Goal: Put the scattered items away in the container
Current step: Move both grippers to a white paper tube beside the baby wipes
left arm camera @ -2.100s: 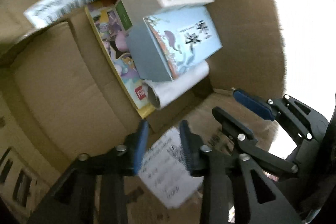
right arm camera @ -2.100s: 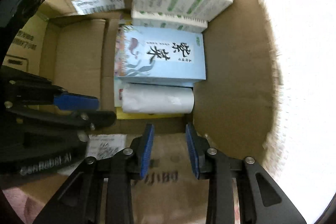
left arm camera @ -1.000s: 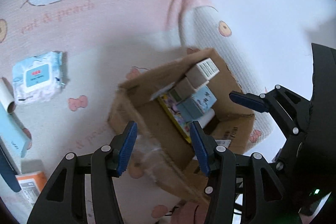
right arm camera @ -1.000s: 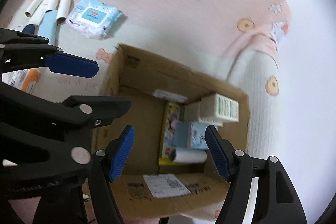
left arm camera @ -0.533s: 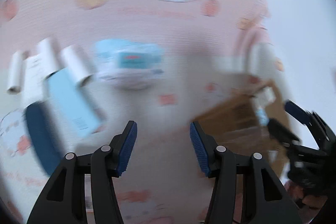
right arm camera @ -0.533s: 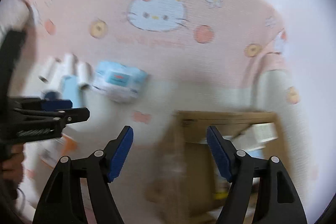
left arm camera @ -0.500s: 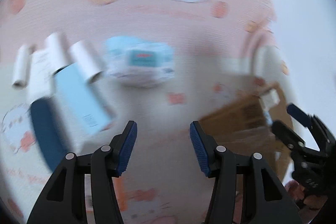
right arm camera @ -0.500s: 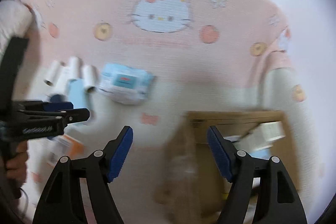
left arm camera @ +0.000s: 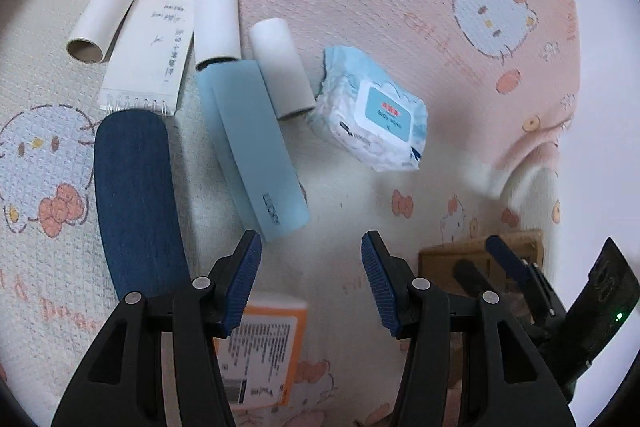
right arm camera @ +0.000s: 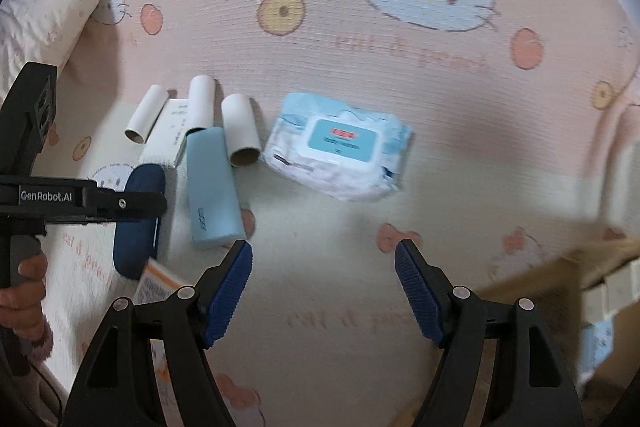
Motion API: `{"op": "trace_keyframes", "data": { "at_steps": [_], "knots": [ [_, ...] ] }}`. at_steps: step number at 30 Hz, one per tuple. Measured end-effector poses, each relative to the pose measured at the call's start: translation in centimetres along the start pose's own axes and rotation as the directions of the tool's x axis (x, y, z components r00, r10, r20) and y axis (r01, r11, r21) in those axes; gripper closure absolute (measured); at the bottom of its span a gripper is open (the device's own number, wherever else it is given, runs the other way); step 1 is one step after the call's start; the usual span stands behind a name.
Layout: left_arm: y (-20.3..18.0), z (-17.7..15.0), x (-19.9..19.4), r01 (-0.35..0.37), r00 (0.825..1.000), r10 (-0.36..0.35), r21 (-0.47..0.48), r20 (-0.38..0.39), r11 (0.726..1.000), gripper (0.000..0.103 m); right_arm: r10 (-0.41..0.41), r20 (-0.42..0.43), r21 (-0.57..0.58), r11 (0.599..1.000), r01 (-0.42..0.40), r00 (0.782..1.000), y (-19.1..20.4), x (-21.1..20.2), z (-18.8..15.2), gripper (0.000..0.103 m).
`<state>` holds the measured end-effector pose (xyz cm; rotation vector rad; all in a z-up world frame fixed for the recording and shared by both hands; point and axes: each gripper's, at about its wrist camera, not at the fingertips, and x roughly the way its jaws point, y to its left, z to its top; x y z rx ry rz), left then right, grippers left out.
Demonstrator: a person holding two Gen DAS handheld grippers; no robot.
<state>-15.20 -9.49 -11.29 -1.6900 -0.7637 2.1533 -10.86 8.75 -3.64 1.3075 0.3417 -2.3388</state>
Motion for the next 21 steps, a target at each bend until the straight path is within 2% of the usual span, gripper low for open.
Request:
{"op": "trace_keyframes", "data": {
  "at_steps": [6,9,13,15,16,17,19,21],
  "knots": [
    [0.1,3.1,1.6,-0.008,0.997,0.012,-0.058,0.074,0.998,0.046,0.073,0.034,0.003,0.997,-0.073,0.997,0.6,3.8,1.0,0.031],
    [-0.5,4.9,2.8,-0.033,0.998,0.035,-0.031,0.048,0.999,0.046,0.075,0.044,0.039,0.996,-0.077,0.996,0.4,5.5,1.5,0.031],
    [-1.7,6.8,4.3,-0.083,0.996,0.082,0.035,0.04,0.996,0.046,0.133,0.047,0.116,0.984,-0.137,0.99,-0.4,8.2,2.4,0.031],
    [-1.9,7.7,5.0,-0.086,0.996,0.086,0.035,0.027,0.996,0.046,0.154,0.065,0.099,0.982,-0.16,0.986,-0.2,8.9,2.7,0.031],
    [-1.9,8.0,5.3,-0.086,0.996,0.085,0.03,0.024,0.996,0.046,0.164,0.065,0.08,0.982,-0.169,0.984,0.1,9.3,2.9,0.034],
    [-1.8,8.2,5.5,-0.087,0.996,0.086,0.025,0.024,0.996,0.046,0.18,0.063,0.058,0.981,-0.183,0.982,0.4,9.8,3.2,0.052],
    [-1.9,9.0,6.1,-0.09,0.996,0.089,0.024,0.025,0.996,0.046,0.219,0.069,0.036,0.974,-0.222,0.973,0.9,10.2,3.4,0.079],
    [-2.0,9.5,6.7,-0.101,0.994,0.101,0.016,0.028,0.995,0.046,0.245,0.056,0.029,0.969,-0.247,0.968,1.5,10.9,3.8,0.08]
  ]
}}
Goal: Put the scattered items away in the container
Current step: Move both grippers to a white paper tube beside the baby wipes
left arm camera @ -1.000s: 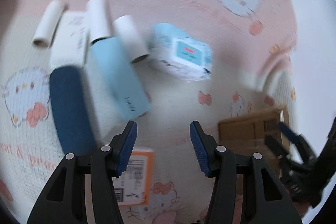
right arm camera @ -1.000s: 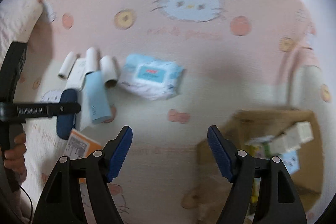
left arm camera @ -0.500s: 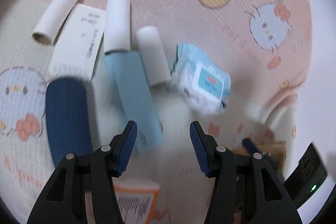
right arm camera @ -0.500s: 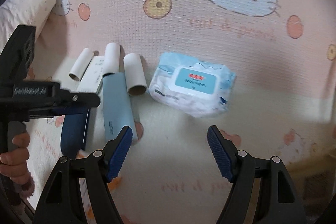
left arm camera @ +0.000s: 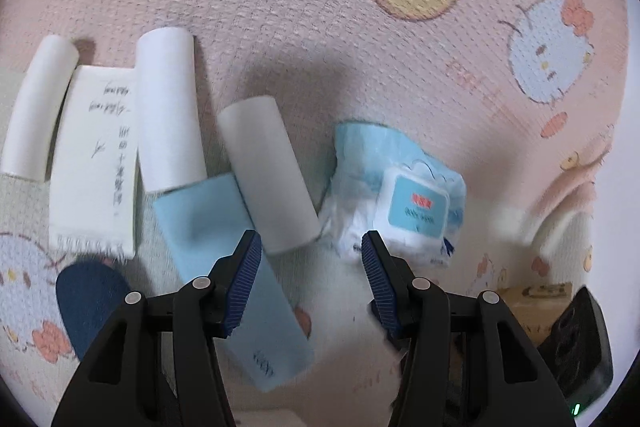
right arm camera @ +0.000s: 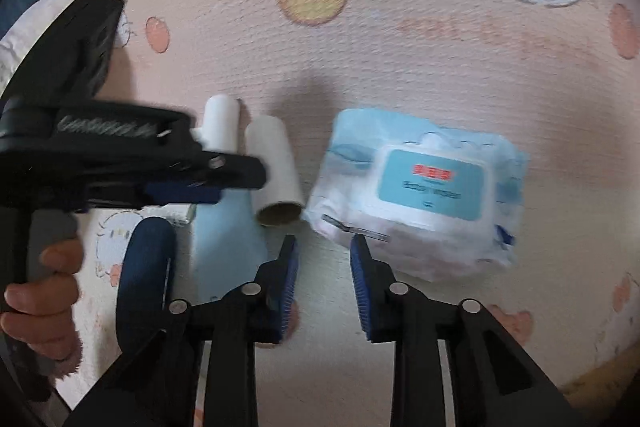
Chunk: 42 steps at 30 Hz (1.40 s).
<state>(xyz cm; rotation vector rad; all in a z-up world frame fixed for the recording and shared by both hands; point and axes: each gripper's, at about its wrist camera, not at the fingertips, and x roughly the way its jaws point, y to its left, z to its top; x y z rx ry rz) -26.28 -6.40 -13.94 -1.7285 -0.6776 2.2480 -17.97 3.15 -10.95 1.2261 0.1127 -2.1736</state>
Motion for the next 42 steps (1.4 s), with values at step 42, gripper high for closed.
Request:
{"op": "trace_keyframes", "data": {
  "at_steps": [42],
  "knots": [
    [4.0,6.6,1.1,0.059,0.993,-0.064,0.055,0.095,0.997,0.05,0.2,0.115,0.314,0.922,-0.226,0.973,0.0,7.7,-0.5,0.081]
  ]
}}
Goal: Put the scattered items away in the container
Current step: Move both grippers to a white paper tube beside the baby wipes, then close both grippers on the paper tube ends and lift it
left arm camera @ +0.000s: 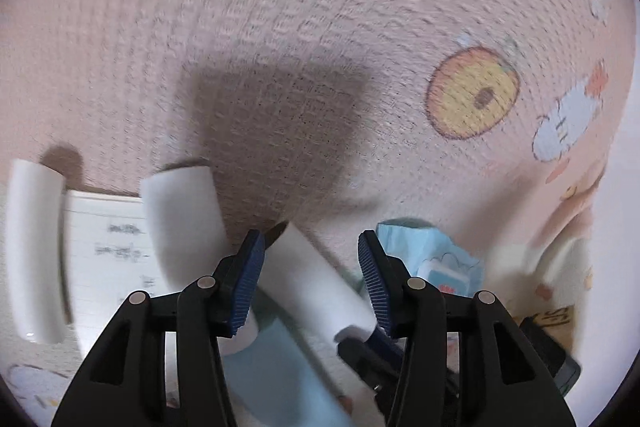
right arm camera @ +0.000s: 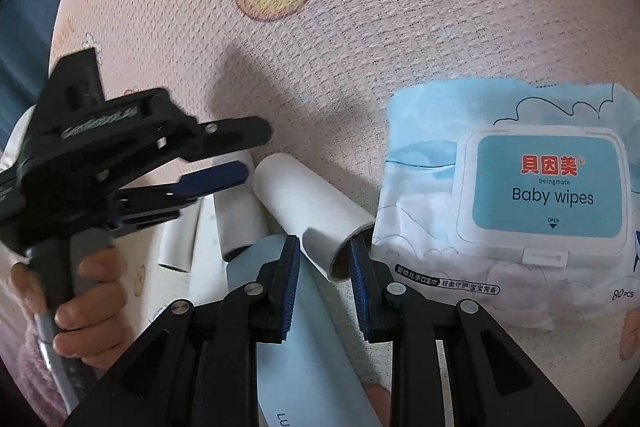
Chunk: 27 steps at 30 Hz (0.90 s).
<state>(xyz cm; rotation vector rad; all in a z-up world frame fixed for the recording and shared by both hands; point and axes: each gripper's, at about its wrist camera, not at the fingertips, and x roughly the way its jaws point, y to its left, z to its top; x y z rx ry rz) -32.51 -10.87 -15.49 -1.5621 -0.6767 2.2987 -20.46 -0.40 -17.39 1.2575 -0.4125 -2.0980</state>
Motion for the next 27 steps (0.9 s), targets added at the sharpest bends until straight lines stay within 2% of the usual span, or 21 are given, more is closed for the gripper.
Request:
{"op": "trace_keyframes", "data": {
  "at_steps": [3,7,12,17,18,23,24,25,27],
  "knots": [
    [0.1,-0.1,-0.1,0.005,1.0,-0.005,0.0,0.005,1.0,0.05,0.005,0.0,-0.004,1.0,-0.005,1.0,-0.1,0.1,-0.3,0.081],
    [-0.1,-0.5,0.1,-0.033,0.999,0.034,0.041,-0.017,0.999,0.05,-0.004,-0.004,-0.029,1.0,0.004,1.0,0.2,0.3,-0.7,0.082],
    [-1.1,-2.3,0.2,-0.106,0.993,0.114,0.158,-0.038,0.982,0.051,0.011,-0.027,0.003,1.0,-0.011,1.0,-0.2,0.3,-1.6,0.087],
    [-2.2,-3.9,0.1,-0.131,0.988,0.148,0.249,-0.047,0.96,0.051,0.039,-0.009,0.029,0.999,-0.038,0.999,-0.6,-0.7,-3.7,0.087],
    [-2.4,-4.2,0.0,-0.13,0.988,0.147,0.258,-0.048,0.957,0.051,0.038,-0.005,0.024,0.999,-0.037,0.999,-1.5,-2.3,-3.2,0.087],
    [-3.0,-5.2,-1.0,-0.087,0.994,0.102,0.232,-0.05,0.969,0.051,0.021,0.034,-0.033,0.999,-0.02,0.999,-1.4,-3.7,-3.1,0.087],
    [-2.9,-5.2,-1.4,-0.063,0.996,0.077,0.22,-0.054,0.973,0.052,0.019,0.046,-0.042,0.999,-0.017,0.999,-1.6,-4.6,-2.1,0.087],
    [-3.0,-5.5,-1.7,-0.022,0.997,0.038,0.207,-0.072,0.978,0.052,0.022,0.05,-0.052,0.998,-0.019,0.998,-0.5,-4.5,-3.3,0.087],
    [-3.1,-5.9,-2.0,0.052,0.993,-0.033,0.177,-0.11,0.983,0.053,-0.004,0.054,-0.057,0.998,0.008,0.999,-0.2,-5.1,-2.7,0.087]
  ]
}}
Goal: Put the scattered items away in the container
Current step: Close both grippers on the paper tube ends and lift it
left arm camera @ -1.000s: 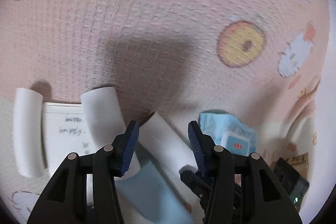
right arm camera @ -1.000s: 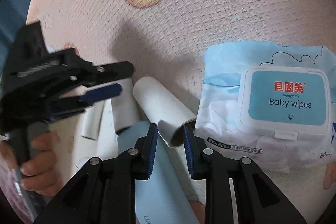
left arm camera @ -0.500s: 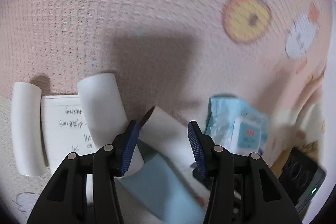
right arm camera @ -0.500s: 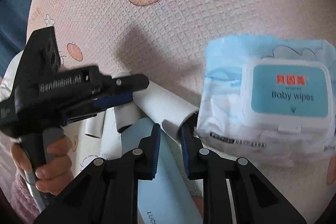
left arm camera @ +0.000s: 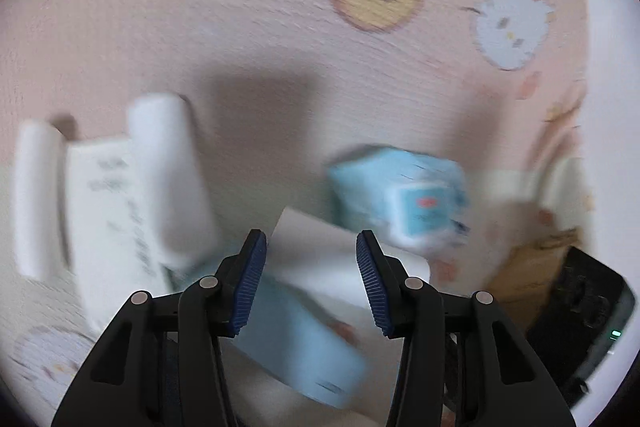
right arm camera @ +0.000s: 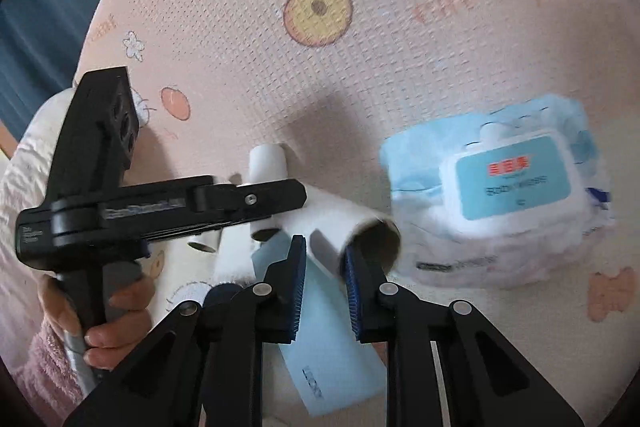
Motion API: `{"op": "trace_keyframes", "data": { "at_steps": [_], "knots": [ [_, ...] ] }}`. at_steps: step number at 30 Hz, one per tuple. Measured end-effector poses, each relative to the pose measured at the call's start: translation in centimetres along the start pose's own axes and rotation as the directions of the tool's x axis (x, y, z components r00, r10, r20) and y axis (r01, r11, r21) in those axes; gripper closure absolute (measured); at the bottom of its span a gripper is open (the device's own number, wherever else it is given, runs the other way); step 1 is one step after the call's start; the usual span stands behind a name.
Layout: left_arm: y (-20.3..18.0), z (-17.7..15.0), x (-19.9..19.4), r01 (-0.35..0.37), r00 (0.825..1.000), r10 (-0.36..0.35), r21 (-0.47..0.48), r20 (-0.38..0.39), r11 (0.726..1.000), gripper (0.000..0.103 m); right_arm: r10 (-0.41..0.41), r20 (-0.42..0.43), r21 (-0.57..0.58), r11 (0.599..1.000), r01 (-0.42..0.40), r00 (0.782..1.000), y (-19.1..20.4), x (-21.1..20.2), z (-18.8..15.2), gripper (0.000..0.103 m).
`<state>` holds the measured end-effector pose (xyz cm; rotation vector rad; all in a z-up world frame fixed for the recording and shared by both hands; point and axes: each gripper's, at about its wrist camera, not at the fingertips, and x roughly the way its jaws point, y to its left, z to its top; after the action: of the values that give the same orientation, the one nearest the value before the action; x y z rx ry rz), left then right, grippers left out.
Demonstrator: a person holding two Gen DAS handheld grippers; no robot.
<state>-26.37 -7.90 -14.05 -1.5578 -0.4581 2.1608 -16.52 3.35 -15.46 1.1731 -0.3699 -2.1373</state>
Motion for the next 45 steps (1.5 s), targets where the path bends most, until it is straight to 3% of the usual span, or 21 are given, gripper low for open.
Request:
{"op": "trace_keyframes", "data": {
  "at_steps": [3,8,12,16,22,29,34,38,45],
  "knots": [
    [-0.6,-1.2,0.0,0.051,0.999,-0.051,-0.003,-0.017,0.999,0.054,-0.002,0.013,0.003,1.0,0.002,1.0,-0.4,-2.4,0.0,0.088],
    [-3.3,-3.2,2.0,0.123,0.989,-0.124,-0.021,-0.076,0.992,0.056,-0.11,-0.052,-0.052,0.993,0.107,0.993,-1.0,-3.9,-1.9,0.088],
    [-4.4,-5.5,1.9,0.078,0.989,-0.072,0.042,-0.126,0.996,0.056,-0.078,-0.111,0.033,0.996,0.082,0.991,-3.6,-4.8,-4.5,0.088],
    [-5.9,-7.3,1.5,0.04,0.988,-0.021,0.119,-0.152,0.992,0.056,-0.077,-0.09,0.089,0.992,0.085,0.993,-5.9,-7.2,-6.5,0.088],
    [-7.7,-7.5,-0.3,-0.13,0.988,0.148,0.253,-0.053,0.959,0.056,-0.124,-0.087,0.091,0.987,0.131,0.988,-7.6,-9.5,-7.8,0.088],
    [-5.5,-5.4,0.3,-0.17,0.981,0.186,0.199,-0.064,0.965,0.052,-0.181,-0.128,0.053,0.981,0.189,0.975,-6.6,-6.1,-7.6,0.087],
    [-2.9,-4.0,1.3,-0.106,0.988,0.117,0.115,-0.098,0.988,0.051,-0.189,-0.174,0.07,0.977,0.204,0.966,-7.2,-4.5,-8.2,0.087],
    [-2.1,-3.3,2.1,-0.069,0.991,0.083,0.128,-0.106,0.989,0.051,-0.224,-0.206,0.045,0.97,0.237,0.953,-7.1,-3.1,-8.0,0.087],
    [-2.5,-3.6,3.5,0.013,0.984,0.016,0.158,-0.18,0.987,0.052,-0.215,-0.192,0.072,0.97,0.232,0.958,-6.9,-1.9,-6.7,0.087]
  ]
}}
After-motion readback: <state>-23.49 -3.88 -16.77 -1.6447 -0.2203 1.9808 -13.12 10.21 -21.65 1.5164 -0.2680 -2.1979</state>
